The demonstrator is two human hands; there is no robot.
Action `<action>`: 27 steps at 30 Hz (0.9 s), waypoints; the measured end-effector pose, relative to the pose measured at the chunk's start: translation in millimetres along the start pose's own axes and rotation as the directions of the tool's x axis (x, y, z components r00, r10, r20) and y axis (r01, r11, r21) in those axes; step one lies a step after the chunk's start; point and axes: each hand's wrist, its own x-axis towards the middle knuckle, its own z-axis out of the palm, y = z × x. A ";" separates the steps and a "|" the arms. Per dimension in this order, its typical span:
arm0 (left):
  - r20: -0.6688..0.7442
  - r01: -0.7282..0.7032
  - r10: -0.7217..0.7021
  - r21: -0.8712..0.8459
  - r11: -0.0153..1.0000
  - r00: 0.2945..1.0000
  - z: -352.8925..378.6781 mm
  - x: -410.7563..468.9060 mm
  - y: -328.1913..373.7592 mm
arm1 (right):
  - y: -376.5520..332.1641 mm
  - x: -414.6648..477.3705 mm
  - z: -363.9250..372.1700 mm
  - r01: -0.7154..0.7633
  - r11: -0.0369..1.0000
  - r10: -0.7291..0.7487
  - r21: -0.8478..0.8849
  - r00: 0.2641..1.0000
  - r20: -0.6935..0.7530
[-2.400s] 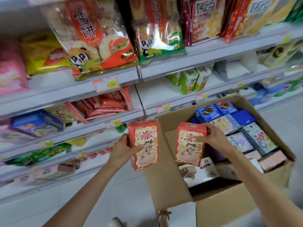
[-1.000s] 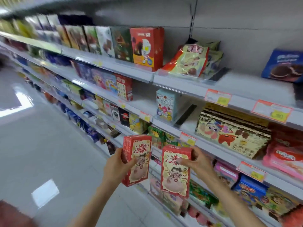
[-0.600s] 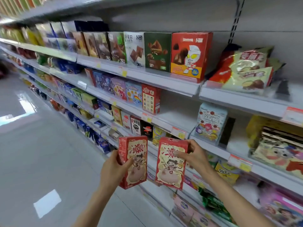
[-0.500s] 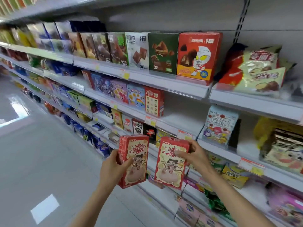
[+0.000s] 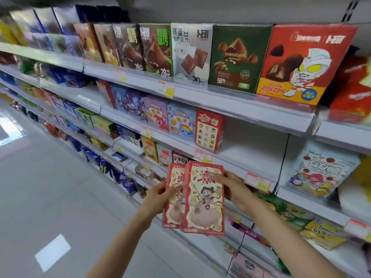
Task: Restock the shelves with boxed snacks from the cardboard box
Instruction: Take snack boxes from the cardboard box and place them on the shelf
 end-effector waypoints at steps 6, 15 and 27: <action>0.018 0.000 0.000 -0.004 1.000 1.000 -29.8 30.6 -6.1 | -0.8 30.9 21.2 -0.042 0.998 0.041 -0.041 0.999 -0.022; 0.135 -0.204 0.172 0.271 0.941 0.976 -68.3 91.4 8.7 | -28.7 -14.8 3.0 0.374 0.902 -0.403 -0.213 0.559 -0.725; 0.280 -0.374 0.315 0.189 0.908 0.907 -51.4 103.4 45.1 | -38.8 46.6 -25.4 0.126 0.755 -0.647 -0.644 0.311 -0.697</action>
